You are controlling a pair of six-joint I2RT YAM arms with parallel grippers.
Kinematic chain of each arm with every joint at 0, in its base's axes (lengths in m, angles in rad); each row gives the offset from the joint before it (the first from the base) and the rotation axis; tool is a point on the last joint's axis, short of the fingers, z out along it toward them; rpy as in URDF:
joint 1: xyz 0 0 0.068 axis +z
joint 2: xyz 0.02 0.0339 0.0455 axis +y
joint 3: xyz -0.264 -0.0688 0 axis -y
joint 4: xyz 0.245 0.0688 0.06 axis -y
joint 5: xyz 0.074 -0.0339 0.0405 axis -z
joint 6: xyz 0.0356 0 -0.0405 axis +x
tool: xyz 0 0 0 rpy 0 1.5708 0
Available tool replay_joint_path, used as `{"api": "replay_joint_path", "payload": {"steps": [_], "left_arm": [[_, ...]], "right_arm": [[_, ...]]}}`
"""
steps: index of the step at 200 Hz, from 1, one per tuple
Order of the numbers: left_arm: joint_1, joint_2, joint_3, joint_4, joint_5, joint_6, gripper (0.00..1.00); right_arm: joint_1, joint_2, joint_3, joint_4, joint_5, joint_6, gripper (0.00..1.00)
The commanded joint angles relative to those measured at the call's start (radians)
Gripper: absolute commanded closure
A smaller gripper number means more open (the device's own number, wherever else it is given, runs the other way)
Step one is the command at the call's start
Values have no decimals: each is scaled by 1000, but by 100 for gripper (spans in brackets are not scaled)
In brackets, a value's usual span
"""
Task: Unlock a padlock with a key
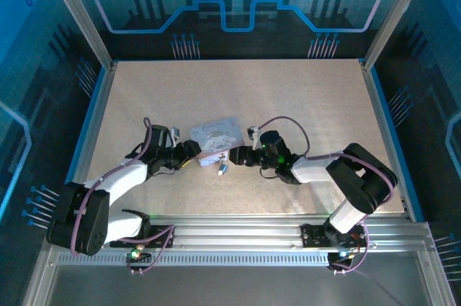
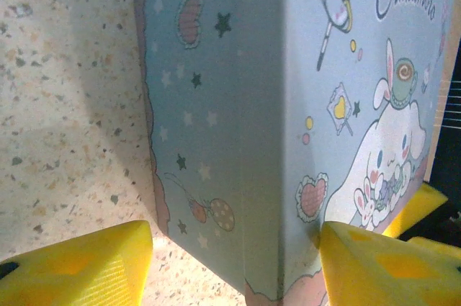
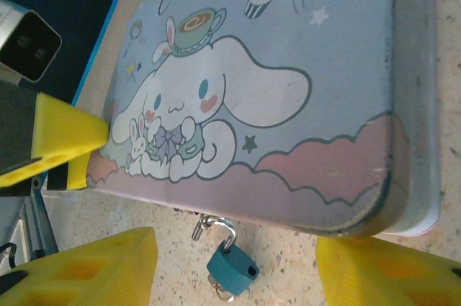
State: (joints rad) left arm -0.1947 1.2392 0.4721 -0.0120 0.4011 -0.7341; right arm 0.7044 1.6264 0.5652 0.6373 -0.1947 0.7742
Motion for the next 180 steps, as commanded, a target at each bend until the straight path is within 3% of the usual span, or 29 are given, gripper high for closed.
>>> {"api": "replay_joint_path", "payload": {"steps": [1,37,104,180], "left_arm": [[-12,-30,-40,-102,-12,-10,36],[-12,-65,-40,-110,-25,-18,35],[-11,-199,22,-207,-48,-23,21],[-11,-348,37,-281,-64,-54,18]], "right_arm": [[-18,11,8,82,-32,-30,40],[-19,-39,-33,74,-22,-55,40],[-19,-163,-123,49,-36,-82,39],[47,-24,-122,212,-32,-19,43]]}}
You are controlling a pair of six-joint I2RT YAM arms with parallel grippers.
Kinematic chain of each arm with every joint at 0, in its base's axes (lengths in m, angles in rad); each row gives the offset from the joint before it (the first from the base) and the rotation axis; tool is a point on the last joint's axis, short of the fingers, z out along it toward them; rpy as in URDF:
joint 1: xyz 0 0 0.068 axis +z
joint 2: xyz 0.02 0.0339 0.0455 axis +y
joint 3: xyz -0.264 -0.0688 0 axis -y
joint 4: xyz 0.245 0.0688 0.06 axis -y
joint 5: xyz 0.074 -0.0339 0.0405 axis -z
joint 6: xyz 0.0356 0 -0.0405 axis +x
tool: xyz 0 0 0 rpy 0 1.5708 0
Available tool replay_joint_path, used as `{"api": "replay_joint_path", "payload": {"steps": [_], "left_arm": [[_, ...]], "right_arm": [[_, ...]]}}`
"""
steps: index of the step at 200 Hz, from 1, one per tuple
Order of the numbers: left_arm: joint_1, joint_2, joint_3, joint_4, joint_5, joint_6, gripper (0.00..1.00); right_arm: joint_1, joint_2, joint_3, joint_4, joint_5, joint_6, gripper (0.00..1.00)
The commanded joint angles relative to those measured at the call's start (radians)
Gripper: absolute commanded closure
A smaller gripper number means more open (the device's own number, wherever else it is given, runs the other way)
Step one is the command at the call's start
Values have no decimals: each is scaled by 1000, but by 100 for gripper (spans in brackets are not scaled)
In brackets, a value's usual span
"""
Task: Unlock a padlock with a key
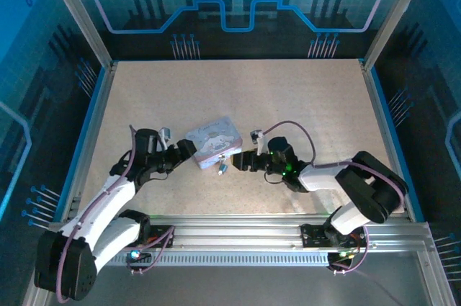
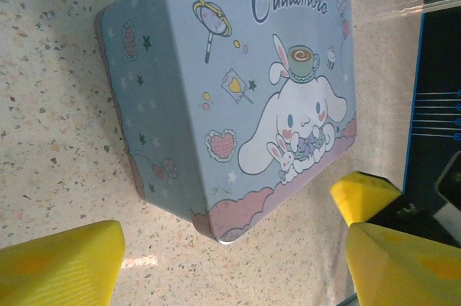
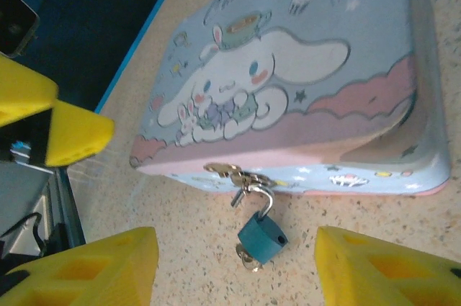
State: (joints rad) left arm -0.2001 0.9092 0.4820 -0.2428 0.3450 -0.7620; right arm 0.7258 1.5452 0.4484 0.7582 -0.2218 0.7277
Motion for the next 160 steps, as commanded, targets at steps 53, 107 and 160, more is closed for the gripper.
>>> {"api": "replay_joint_path", "payload": {"steps": [53,107,160], "left_arm": [[-6,-24,24,-52,-6,-28,19],[-6,-35,16,-50,-13,-32,18],[-6,-35,13,-47,-15,-36,18]], "right_arm": [[61,177,15,194,24,51,48],[60,254,26,280,9,61,55],[60,306,43,323,0,73,60]]}}
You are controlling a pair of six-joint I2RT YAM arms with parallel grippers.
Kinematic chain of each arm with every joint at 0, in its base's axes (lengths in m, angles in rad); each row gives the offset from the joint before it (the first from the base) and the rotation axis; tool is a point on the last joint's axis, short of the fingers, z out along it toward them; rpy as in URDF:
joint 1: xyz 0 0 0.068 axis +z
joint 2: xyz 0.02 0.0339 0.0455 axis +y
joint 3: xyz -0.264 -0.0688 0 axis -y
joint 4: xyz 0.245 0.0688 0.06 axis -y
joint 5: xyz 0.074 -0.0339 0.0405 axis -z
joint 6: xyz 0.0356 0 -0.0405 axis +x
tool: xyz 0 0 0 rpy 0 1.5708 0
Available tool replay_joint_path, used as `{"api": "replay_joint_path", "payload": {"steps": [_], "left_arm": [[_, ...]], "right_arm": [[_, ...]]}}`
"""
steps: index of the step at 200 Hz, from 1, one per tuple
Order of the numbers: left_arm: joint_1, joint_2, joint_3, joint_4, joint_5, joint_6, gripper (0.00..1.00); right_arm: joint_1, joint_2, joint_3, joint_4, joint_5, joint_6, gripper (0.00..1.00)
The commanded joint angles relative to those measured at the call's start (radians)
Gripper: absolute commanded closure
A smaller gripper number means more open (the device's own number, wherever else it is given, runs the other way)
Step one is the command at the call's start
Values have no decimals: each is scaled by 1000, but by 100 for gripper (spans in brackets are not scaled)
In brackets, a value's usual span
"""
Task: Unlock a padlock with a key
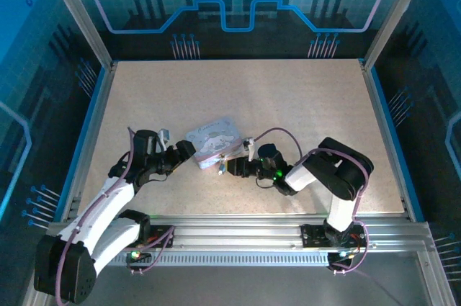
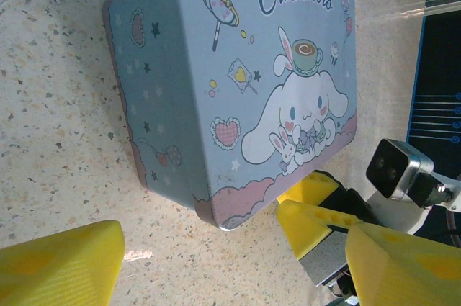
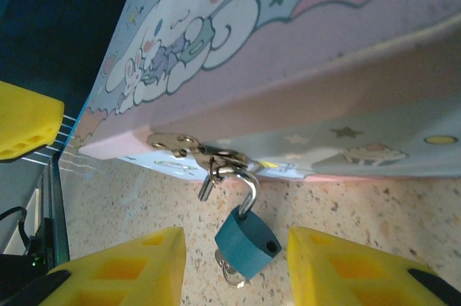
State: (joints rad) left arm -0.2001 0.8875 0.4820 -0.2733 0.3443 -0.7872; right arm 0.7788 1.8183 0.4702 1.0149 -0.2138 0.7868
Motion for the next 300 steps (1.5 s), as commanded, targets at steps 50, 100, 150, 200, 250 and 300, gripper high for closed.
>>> {"api": "replay_joint_path", "payload": {"steps": [50,100,150,200,250,300], "left_arm": [[-6,-15,14,-17,-18,-11,18],[-5,-15,13,-14,-22,-13,18],[-6,-9,17,-16,-26,-11,18],[-5,-5,17,-14,-27,-9,18],[-6,6,17,-9,-26,-6,18],[-6,10,15,-7,-28,-6,18]], "right_arm": [[5,86,33,119,-17,29,63],[4,142,42,167,-24,52,65],[2,177,60,184,-42,73,69],[-1,191,65,177,-42,85,74],[-3,205,68,203,-48,110,81],[-8,216,56,265,-47,122,92]]}}
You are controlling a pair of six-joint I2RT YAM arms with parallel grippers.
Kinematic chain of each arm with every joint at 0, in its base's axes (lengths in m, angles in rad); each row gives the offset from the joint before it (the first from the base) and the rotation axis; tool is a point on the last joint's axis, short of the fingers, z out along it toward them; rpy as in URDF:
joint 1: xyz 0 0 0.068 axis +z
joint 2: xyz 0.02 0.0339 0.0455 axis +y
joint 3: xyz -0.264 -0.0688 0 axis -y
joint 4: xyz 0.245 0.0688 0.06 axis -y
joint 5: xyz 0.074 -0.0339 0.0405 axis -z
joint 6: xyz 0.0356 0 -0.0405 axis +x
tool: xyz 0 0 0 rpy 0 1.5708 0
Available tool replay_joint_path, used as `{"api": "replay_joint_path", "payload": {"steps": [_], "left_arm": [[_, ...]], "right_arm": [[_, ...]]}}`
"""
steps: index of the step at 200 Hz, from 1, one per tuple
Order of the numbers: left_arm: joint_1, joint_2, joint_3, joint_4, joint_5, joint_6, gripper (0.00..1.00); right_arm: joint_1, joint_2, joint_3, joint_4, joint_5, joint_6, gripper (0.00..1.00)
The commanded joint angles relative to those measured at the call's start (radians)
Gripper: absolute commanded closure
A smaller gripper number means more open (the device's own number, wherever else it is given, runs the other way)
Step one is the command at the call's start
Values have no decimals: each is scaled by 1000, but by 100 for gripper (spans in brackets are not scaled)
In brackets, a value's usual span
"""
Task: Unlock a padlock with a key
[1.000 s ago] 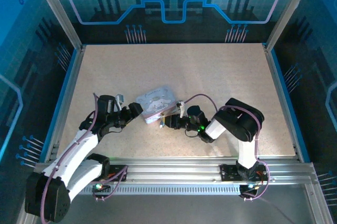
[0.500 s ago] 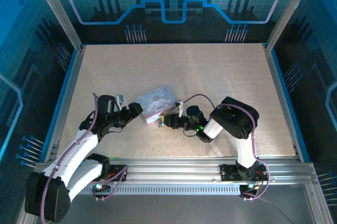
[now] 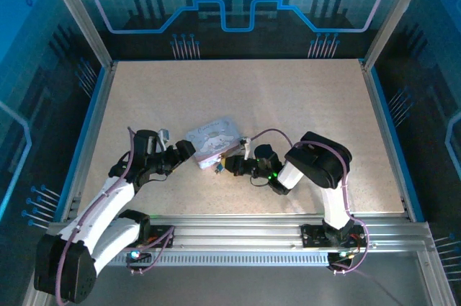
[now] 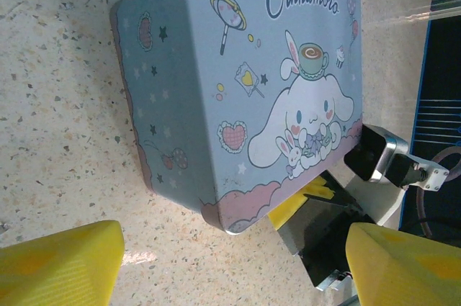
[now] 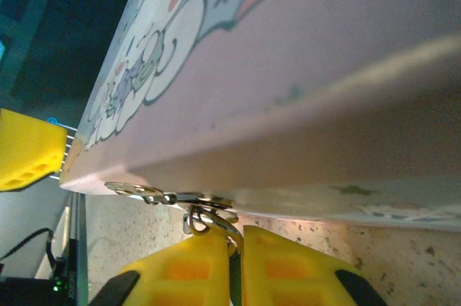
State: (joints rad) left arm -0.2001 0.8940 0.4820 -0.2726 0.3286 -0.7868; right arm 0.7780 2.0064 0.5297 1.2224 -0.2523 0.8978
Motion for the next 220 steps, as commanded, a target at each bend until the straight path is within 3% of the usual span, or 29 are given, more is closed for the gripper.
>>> {"api": "replay_joint_path", "payload": {"steps": [1,125,220], "left_arm": [[-6,3,14,-8,-12,-6,18],[-5,2,8,-3,-8,-10,18],[-7,1,-8,18,4,-16,18]], "right_arm": [[-7,27,-4,58,-9,11,93],[-34,-4,-85,132,48,94,96],[-66,25,-117,89,66,116,95]]}}
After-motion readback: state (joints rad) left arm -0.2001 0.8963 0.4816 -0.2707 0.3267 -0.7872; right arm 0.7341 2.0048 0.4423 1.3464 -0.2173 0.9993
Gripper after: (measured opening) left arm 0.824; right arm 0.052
